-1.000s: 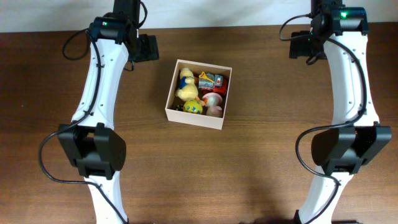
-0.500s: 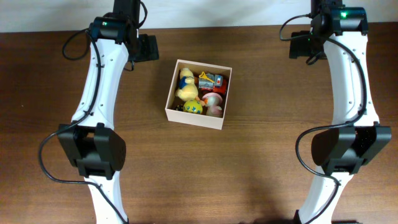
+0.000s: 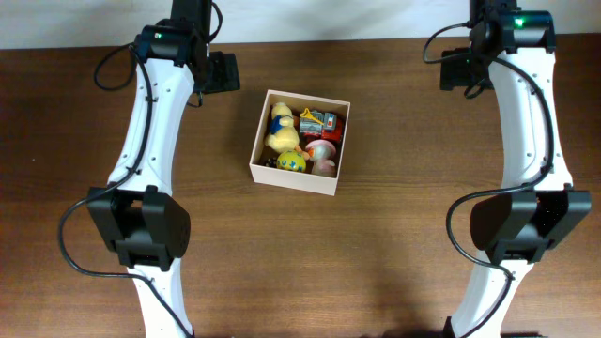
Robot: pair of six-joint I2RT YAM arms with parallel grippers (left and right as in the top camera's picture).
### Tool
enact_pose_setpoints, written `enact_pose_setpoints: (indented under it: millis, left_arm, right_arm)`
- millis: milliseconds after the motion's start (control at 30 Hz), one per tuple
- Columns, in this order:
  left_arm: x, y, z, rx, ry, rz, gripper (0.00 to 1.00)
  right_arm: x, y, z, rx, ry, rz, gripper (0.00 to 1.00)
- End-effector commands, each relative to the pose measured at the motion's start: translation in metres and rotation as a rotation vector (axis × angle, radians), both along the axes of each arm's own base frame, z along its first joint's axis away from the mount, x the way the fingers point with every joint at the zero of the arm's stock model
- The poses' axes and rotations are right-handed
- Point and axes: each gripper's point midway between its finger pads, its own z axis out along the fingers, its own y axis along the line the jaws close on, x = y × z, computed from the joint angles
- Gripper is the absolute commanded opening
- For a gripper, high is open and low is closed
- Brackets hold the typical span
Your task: Pack container
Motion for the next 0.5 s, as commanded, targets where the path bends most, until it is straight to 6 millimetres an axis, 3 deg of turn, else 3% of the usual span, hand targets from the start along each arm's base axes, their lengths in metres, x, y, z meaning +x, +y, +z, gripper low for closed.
enact_pose_setpoints:
  millis: [0,33,67,133,233,333,467]
  left_arm:
    - [0.0,0.002,0.013,0.002,-0.03,0.007,0.99]
    - [0.0,0.002,0.013,0.002,-0.03,0.007,0.99]
    - [0.0,0.002,0.013,0.002,-0.03,0.007,0.99]
    - [0.0,0.002,0.013,0.002,-0.03,0.007,0.99]
    - [0.0,0.002,0.013,0.002,-0.03,0.007,0.99]
    - [0.0,0.002,0.013,0.002,-0.03,0.007,0.99]
    - [0.0,0.002,0.013,0.002,-0.03,0.007,0.99]
  right_arm:
    - [0.003,0.008,0.027,0.033,-0.088,0.025,0.99]
    - [0.006,0.014,0.04,0.057,-0.138,0.035,0.99]
    - [0.011,0.029,0.077,0.101,-0.27,0.076,0.99]
    - [0.014,0.047,0.131,0.147,-0.454,0.138,0.99]
    - [0.001,0.068,0.217,0.18,-0.717,0.222,0.99]
    - [-0.038,0.082,0.288,0.178,-0.909,0.269,0.99]
    - [-0.1,0.083,0.339,0.177,-1.029,0.291,0.99]
